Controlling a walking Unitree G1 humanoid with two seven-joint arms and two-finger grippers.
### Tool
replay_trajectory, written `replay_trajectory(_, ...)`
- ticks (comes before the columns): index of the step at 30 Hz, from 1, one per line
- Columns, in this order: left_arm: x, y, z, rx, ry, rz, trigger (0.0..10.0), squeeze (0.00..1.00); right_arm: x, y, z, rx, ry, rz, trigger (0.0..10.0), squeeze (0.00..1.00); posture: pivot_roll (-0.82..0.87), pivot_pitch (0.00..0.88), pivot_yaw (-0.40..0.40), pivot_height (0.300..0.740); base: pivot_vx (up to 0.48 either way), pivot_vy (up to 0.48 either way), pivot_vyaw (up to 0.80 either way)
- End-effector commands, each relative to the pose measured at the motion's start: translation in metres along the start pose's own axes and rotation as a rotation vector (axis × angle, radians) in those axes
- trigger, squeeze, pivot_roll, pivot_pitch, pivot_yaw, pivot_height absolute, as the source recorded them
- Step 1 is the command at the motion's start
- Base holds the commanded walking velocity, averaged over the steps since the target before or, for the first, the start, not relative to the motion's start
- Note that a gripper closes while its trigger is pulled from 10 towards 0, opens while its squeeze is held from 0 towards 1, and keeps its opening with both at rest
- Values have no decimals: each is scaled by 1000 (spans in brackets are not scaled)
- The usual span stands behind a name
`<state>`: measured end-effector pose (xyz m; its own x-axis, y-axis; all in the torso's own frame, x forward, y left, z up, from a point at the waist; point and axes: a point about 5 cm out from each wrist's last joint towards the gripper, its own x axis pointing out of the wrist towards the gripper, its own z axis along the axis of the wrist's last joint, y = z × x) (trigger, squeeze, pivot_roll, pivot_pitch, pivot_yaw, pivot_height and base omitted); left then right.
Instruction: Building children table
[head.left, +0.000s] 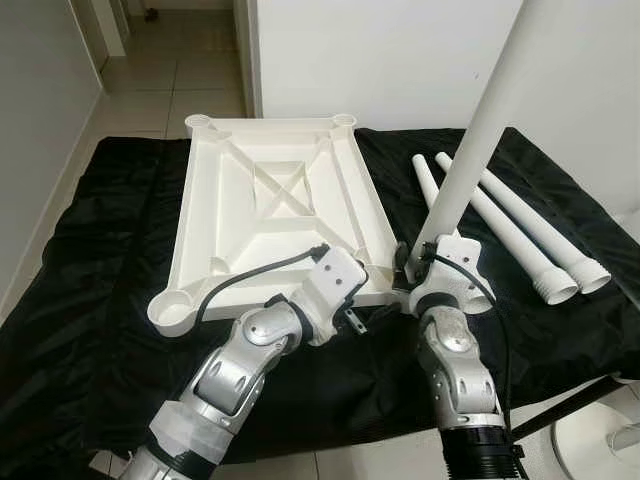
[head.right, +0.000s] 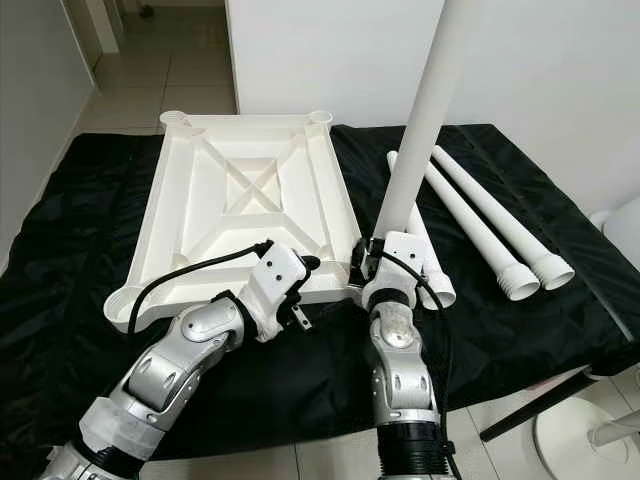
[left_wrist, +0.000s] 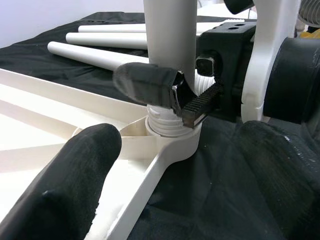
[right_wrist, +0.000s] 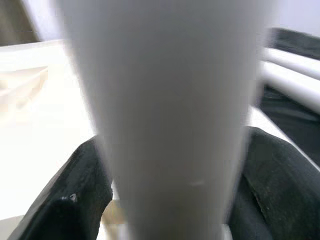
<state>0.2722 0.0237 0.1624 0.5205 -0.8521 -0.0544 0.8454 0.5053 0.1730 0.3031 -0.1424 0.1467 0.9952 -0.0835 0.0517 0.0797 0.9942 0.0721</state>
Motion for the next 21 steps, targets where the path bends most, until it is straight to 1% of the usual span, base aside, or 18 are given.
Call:
replay_trajectory(1,1,-1,0,16,5,-16,10000,0,5,-1,2,1,7,79,10000,0,-60,0,-28,740,0,0,0)
replay_trajectory(2,1,-1,0,17,5,-15,10000,0,7,-2,2,-4,7,107,10000,0,-60,0,-28,740,0,0,0)
replay_trajectory(4,1,-1,0,17,5,-15,10000,0,7,-2,2,-4,7,107,10000,0,-60,0,-28,740,0,0,0)
replay_trajectory(8,1,1,0,17,5,-11,10000,0,19,-15,6,-61,2,271,10000,0,-59,0,-24,740,0,0,0)
replay_trajectory(9,1,1,0,17,5,-11,10000,0,19,-15,6,-61,2,271,10000,0,-59,0,-24,740,0,0,0)
replay_trajectory(10,1,1,0,18,5,-10,10000,0,21,-16,7,-67,4,305,10000,0,-59,0,-24,740,0,0,0)
replay_trajectory(12,1,2,1,18,4,-8,10000,0,24,-15,7,-128,0,427,10000,0,-58,0,-20,740,0,0,0)
replay_trajectory(14,1,3,1,18,4,-5,10000,0,25,-14,7,-161,4,511,10000,0,-58,0,-18,740,0,0,0)
replay_trajectory(16,2,3,1,19,4,-4,10000,0,26,-13,6,-160,13,559,10000,0,-57,0,-17,740,0,0,0)
replay_trajectory(18,2,4,2,19,4,-4,10000,0,27,-13,6,-168,16,574,10000,0,-56,0,-17,740,0,0,0)
replay_trajectory(19,2,4,2,20,2,-2,10000,0,29,-13,5,-185,27,628,10000,0,-55,0,-17,740,0,0,0)
replay_trajectory(20,2,4,3,21,1,-1,10000,0,30,-14,5,-185,35,656,10000,0,-52,0,-18,740,0,0,0)
replay_trajectory(21,2,4,3,21,1,-1,10000,0,30,-14,5,-185,35,656,10000,0,-52,0,-18,740,0,0,0)
